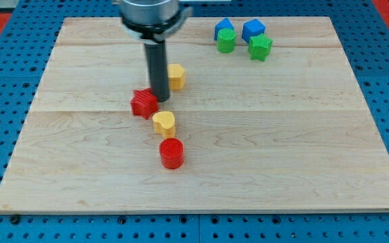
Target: Move red star towards top left of the board
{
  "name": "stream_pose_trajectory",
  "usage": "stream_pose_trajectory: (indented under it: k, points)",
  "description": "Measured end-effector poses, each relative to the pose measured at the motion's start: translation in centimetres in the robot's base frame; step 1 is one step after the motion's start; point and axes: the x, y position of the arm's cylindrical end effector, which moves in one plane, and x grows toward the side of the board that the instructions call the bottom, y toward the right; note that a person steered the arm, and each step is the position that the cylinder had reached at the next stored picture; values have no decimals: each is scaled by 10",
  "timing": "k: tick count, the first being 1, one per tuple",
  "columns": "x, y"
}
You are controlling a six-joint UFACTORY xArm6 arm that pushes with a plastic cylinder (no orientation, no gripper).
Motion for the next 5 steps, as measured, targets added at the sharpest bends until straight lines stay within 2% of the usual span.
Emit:
stream_pose_trajectory:
  k: [2, 3, 5]
  points:
    - [0, -1]
    - [33, 5]
    - [45, -79]
